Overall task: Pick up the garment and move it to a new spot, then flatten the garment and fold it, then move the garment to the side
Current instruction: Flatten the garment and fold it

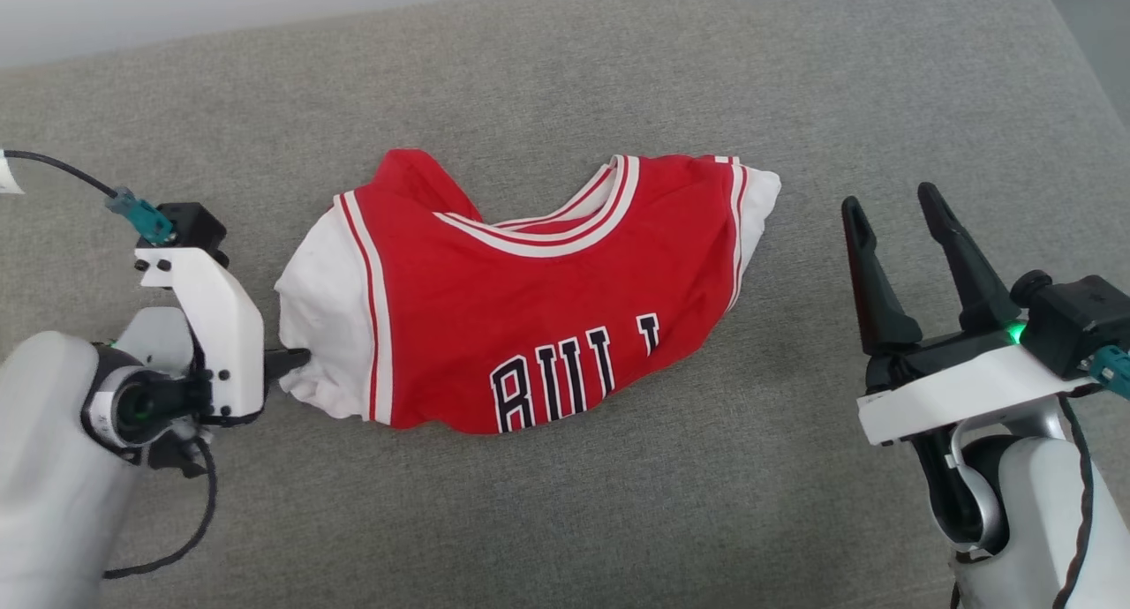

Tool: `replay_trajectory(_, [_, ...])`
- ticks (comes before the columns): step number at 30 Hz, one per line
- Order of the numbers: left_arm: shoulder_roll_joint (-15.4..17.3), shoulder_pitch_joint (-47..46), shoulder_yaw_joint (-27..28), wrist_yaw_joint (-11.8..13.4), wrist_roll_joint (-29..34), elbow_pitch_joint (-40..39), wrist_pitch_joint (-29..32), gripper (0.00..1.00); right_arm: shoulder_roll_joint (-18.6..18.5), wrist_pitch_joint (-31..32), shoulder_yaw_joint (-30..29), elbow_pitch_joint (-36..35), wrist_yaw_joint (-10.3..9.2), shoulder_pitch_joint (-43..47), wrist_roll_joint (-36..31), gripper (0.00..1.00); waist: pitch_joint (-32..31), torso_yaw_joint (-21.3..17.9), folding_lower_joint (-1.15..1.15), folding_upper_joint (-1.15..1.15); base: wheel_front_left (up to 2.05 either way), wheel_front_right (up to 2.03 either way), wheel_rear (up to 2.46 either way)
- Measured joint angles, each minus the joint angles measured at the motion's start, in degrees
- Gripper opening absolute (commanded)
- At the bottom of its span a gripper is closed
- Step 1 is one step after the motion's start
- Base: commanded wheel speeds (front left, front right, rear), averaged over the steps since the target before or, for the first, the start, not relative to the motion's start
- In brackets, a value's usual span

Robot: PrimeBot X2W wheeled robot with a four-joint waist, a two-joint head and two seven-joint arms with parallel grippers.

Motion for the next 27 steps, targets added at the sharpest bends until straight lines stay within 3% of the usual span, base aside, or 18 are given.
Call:
replay_trajectory(7, [6.1,2.0,4.0,1.1,-0.5,-5.8,-1.5,0.00,0.2,0.1,-1.4,-0.3,0.01,0.0,-0.6,1.00,0.3,1.5,0.00,0.00,0.00,0.00,0.00])
replay_trajectory(16, [15.2,9.4,11.5,7.1,-1.7,-13.8,-3.0,0.00,0.4,0.8,-2.7,-0.7,0.00,0.0,-1.3,1.00,0.8,3.2,0.00,0.00,0.00,0.00,0.00])
replay_trajectory(20, [16.8,13.8,12.5,9.3,-1.7,-14.5,-3.5,0.00,0.5,1.2,-2.8,-0.7,0.00,0.0,-1.6,1.00,1.1,3.6,0.00,0.00,0.00,0.00,0.00])
replay_trajectory(24, [14.7,15.4,13.2,9.6,-3.7,-13.7,-4.8,0.00,0.8,1.5,-2.5,-0.6,0.00,0.0,-1.6,1.00,1.3,4.0,0.00,0.00,0.00,0.00,0.00])
replay_trajectory(26, [14.4,15.5,13.1,9.1,-3.5,-13.3,-5.8,0.47,0.8,1.7,-2.5,-0.6,0.01,0.0,-1.6,1.00,1.5,4.1,0.00,0.00,0.00,0.00,0.00])
replay_trajectory(27, [14.4,15.5,13.2,8.8,-3.5,-13.2,-6.2,1.00,0.7,1.7,-2.4,-0.6,0.00,0.0,-1.6,1.00,1.5,4.2,0.00,0.00,0.00,0.00,0.00])
